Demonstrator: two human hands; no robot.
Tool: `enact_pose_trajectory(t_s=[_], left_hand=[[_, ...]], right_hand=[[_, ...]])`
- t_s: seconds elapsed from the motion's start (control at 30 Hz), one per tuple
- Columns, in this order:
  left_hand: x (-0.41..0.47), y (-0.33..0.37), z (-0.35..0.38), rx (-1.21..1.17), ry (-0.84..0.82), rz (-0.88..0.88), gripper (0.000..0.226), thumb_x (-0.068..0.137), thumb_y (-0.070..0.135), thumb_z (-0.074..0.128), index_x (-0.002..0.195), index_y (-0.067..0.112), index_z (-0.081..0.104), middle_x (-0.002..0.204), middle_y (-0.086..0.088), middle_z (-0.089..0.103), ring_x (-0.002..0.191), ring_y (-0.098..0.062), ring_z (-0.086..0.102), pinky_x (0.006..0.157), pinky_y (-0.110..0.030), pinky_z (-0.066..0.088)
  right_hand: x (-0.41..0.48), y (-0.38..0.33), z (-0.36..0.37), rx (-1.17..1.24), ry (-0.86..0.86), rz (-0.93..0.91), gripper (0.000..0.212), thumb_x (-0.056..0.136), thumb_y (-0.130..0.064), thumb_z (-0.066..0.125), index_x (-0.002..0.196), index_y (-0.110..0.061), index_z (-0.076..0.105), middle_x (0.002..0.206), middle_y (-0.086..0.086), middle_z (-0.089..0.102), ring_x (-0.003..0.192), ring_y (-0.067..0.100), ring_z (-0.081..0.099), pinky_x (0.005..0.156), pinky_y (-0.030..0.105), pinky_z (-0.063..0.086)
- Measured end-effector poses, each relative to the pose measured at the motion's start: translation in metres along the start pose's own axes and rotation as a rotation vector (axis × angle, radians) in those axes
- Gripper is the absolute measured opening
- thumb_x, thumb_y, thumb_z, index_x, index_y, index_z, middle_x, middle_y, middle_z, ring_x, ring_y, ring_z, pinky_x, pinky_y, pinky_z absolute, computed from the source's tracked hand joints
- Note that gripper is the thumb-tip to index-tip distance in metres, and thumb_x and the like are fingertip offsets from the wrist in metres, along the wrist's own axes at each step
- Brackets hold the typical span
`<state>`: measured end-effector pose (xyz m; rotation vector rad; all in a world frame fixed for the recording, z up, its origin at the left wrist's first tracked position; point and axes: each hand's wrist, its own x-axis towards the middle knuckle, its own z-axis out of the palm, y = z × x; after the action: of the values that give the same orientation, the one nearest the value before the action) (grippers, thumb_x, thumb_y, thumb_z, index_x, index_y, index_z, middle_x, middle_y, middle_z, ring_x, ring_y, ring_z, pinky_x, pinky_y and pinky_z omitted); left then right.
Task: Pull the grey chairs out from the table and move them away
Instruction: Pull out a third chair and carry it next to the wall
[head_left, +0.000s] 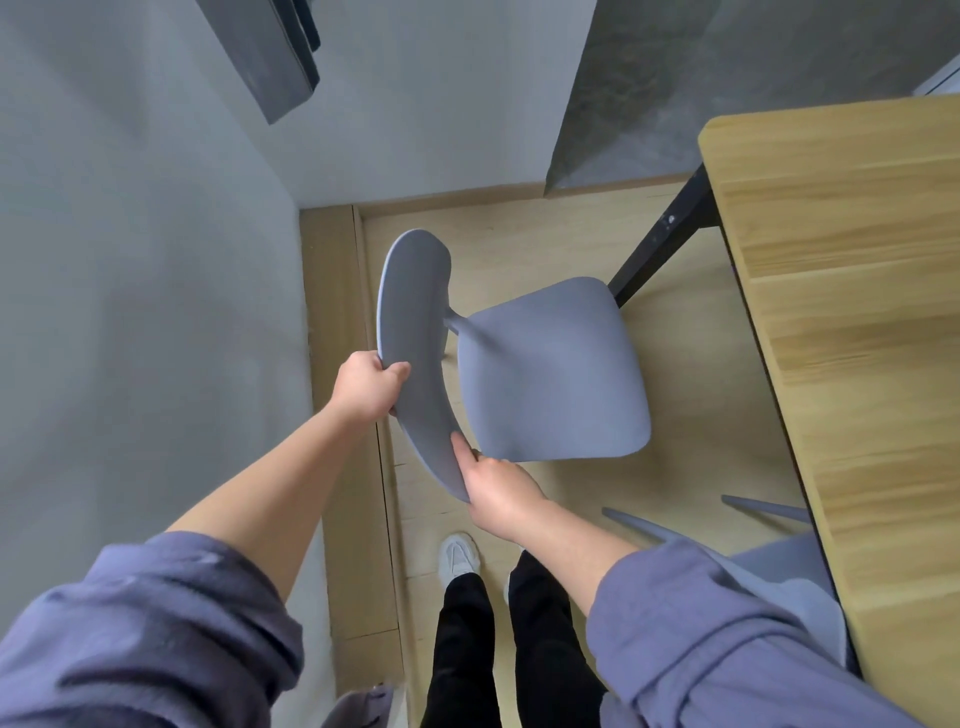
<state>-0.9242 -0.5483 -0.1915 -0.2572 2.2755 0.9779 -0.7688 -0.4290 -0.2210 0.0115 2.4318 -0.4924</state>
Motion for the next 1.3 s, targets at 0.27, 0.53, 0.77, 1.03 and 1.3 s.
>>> enact_pose_trajectory(t_s=[0.27, 0.53, 0.77, 1.03, 1.3], left_hand=[[0.001, -0.019, -0.025, -0.02, 0.024, -0.014, 0.024, 0.086, 0.018, 0.056, 0.094, -0.002, 0.066, 0.095, -0.019, 0.071, 0.079, -0.037, 0.069, 0.076, -0.048, 0.059], [0.009, -0.042, -0.063, 0.028, 0.069, -0.031, 0.026, 0.088, 0.019, 0.058, 0.094, -0.006, 0.064, 0.093, -0.022, 0.068, 0.066, -0.034, 0.059, 0.067, -0.039, 0.054], [0.016, -0.063, -0.098, 0.031, 0.088, -0.043, 0.023, 0.089, 0.016, 0.058, 0.095, -0.005, 0.065, 0.09, -0.02, 0.066, 0.065, -0.031, 0.057, 0.063, -0.033, 0.046], [0.024, -0.079, -0.125, 0.031, 0.099, -0.034, 0.017, 0.09, 0.014, 0.058, 0.09, -0.002, 0.064, 0.084, -0.021, 0.064, 0.057, -0.029, 0.052, 0.06, -0.033, 0.045], [0.032, -0.079, -0.136, 0.037, 0.074, -0.017, 0.019, 0.09, 0.013, 0.058, 0.092, -0.005, 0.064, 0.086, -0.02, 0.064, 0.061, -0.029, 0.054, 0.061, -0.033, 0.046]], right_hand=[[0.01, -0.023, 0.007, -0.029, -0.003, -0.049, 0.084, 0.085, 0.005, 0.051, 0.152, -0.006, 0.002, 0.119, 0.02, 0.058, 0.093, 0.039, 0.063, 0.064, 0.039, 0.043], [0.031, -0.06, 0.015, -0.032, -0.021, -0.093, 0.088, 0.084, 0.006, 0.053, 0.152, -0.007, -0.001, 0.119, 0.02, 0.059, 0.093, 0.039, 0.063, 0.067, 0.04, 0.046], [0.047, -0.098, 0.019, -0.03, -0.033, -0.118, 0.088, 0.084, 0.008, 0.051, 0.152, -0.007, -0.002, 0.121, 0.021, 0.058, 0.092, 0.038, 0.063, 0.062, 0.039, 0.042], [0.063, -0.129, 0.024, -0.034, -0.051, -0.129, 0.091, 0.084, 0.007, 0.054, 0.152, -0.006, -0.004, 0.116, 0.021, 0.058, 0.089, 0.037, 0.063, 0.064, 0.04, 0.046], [0.071, -0.14, 0.02, -0.029, -0.056, -0.104, 0.091, 0.084, 0.007, 0.055, 0.152, -0.006, -0.004, 0.119, 0.021, 0.057, 0.094, 0.038, 0.063, 0.067, 0.041, 0.045]])
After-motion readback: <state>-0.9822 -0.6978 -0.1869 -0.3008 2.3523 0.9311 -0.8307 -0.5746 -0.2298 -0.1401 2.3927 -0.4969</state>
